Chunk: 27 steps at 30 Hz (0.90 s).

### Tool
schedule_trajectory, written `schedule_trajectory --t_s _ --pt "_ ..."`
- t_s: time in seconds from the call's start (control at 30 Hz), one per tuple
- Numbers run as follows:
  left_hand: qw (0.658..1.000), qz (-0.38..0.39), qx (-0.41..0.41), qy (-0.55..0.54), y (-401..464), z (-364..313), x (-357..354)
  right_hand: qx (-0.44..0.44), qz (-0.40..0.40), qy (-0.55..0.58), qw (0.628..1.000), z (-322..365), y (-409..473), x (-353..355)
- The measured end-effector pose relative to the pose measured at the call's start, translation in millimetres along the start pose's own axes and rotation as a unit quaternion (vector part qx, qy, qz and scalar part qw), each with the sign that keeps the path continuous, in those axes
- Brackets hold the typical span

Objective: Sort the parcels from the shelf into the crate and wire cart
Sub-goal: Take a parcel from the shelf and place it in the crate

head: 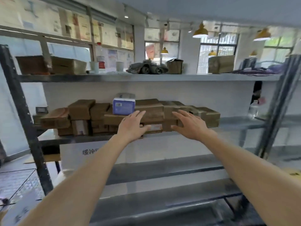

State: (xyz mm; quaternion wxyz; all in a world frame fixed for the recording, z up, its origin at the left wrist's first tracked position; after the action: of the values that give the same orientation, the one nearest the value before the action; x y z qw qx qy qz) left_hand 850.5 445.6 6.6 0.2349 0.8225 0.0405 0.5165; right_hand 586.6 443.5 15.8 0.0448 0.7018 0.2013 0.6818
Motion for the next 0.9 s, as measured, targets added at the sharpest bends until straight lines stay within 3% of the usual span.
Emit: schedule_trajectory --t_s 0.23,0.43,0.7,0.9 --pt "0.998 0.026 -0.052 -0.027 45 -160 -91 -0.052 0.009 -0.028 0.998 -181 -58 11" --pt "0.997 0.019 -0.07 -0.005 77 -249 -154 -0.091 0.019 -0.065 0.994 -291 -80 2" --pt "0.996 0.038 -0.073 -0.013 145 -300 -227 -0.1 0.019 -0.045 0.994 -378 -51 -28" --pt "0.998 0.032 -0.058 -0.022 226 -305 -281 -0.097 0.026 -0.036 0.994 -429 19 -66"
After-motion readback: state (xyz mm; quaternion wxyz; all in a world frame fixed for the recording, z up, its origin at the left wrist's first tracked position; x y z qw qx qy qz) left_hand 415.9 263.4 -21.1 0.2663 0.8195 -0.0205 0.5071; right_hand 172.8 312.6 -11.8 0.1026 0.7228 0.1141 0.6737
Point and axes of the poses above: each hand's wrist, its own y-axis towards the middle knuckle, its own x-axis out of the back of the hand, z = x × y, the point moved 1 cm from there along y, towards the middle knuckle, and after that the axes turned 7 degrees about -y, right-handed, at the moved point
